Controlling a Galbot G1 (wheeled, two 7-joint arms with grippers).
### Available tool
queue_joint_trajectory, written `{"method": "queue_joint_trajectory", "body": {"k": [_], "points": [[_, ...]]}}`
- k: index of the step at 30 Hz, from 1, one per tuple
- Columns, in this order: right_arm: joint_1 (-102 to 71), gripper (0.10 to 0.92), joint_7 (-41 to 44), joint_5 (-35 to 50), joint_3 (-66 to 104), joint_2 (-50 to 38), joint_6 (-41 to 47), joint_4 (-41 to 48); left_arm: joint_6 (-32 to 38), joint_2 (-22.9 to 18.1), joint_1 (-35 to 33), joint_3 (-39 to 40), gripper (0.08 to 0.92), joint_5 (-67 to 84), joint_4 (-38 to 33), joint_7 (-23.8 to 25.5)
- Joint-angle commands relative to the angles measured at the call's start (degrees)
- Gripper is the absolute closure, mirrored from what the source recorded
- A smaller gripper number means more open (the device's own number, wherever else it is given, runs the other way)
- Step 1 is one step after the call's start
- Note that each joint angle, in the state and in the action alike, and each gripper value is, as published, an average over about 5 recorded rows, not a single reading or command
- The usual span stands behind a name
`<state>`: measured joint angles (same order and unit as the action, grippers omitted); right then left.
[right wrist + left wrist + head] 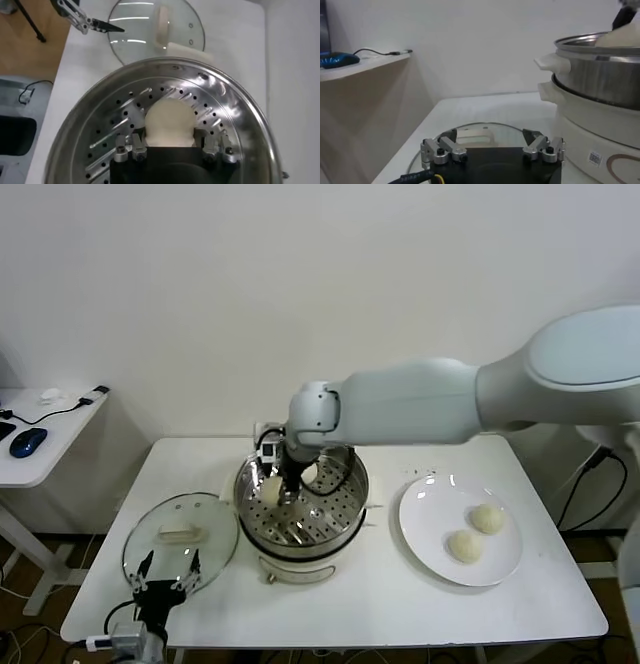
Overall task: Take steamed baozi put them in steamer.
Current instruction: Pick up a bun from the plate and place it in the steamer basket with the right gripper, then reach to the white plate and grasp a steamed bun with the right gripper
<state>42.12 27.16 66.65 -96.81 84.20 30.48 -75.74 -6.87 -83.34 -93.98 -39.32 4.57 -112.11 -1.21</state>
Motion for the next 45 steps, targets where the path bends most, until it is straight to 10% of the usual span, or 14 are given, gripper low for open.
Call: {"method": "queue_joint_trajectory", "body": {"k": [1,14,25,45], "points": [[-5.98,0.387,-2.13,-2.00,0.51,3.40,1.17,5.95,-0.03,0.05,-0.06,0.03,0.177,-0.04,-0.08,0.03],[-1.40,0.209,4.57,-5.27,1.31,0.31,-3.49,3.96,0.03,0.08,0.23,-0.01,0.177,0.00,0.46,-0.02],[21.04,0.203,22.60,-8.43,-8.31,-23.72,-14.67,-9.03,-0.15,0.09,0.29,0.24,0.177,-0.14,-0.02,0.10],[2.69,0.202,22.85,-40.64,-12.27,-56.68,-17.93,-12.91,0.07,-0.51,-0.76,0.95,0.177,-1.60,-0.88,0.01]]}}
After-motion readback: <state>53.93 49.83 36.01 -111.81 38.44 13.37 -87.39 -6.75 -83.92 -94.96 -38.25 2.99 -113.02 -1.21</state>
